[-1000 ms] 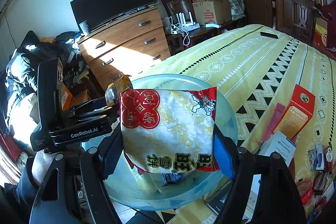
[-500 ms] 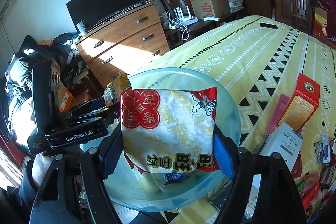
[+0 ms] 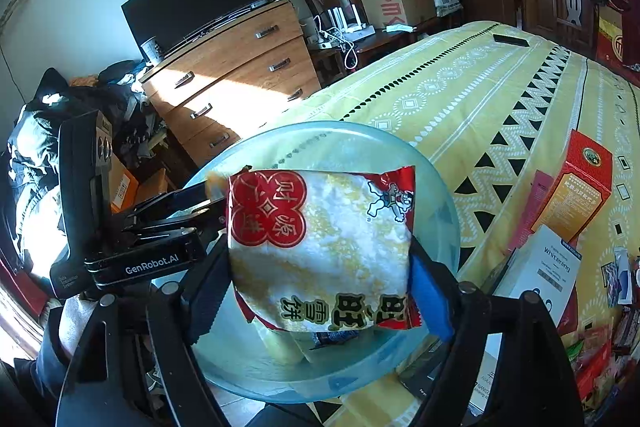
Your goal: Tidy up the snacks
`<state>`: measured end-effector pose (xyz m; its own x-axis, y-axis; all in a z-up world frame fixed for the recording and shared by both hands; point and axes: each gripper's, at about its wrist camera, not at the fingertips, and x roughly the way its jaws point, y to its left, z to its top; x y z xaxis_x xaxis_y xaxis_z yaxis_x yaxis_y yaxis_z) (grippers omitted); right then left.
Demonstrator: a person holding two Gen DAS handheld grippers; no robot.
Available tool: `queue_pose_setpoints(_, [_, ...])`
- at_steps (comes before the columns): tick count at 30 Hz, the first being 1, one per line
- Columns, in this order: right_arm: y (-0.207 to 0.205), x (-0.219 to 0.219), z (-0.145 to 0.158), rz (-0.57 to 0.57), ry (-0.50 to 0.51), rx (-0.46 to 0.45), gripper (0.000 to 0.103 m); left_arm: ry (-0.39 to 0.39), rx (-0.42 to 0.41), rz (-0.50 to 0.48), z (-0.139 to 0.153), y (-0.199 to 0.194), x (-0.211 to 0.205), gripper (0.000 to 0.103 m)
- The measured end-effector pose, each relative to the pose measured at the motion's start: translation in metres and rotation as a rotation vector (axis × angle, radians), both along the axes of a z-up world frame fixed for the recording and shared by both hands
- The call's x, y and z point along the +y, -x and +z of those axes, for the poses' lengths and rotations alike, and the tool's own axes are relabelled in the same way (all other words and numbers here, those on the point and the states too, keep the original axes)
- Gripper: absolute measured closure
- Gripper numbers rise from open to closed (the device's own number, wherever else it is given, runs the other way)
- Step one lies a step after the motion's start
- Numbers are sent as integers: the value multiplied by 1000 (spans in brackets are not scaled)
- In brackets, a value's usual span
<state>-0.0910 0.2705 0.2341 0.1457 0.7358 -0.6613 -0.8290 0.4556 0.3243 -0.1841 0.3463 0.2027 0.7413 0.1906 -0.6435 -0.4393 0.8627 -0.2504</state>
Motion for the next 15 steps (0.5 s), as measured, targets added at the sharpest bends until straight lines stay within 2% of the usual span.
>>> queue_pose_setpoints(7, [-2,-7,-6,-17,0,26,14,12,6,38,-3,6,3,1])
queue_pose_setpoints(10, [5,-17,-4,-19,-9,20,14,38,13,59,-3,10,5,0])
queue_pose_setpoints(12, [22,-31,3,-29,-18,-47,14,38,7,74,0,13,4,0])
queue_pose_setpoints(15, [66,-65,15,-60,-37,-289,14,33,-22,82,8,21,-1,0])
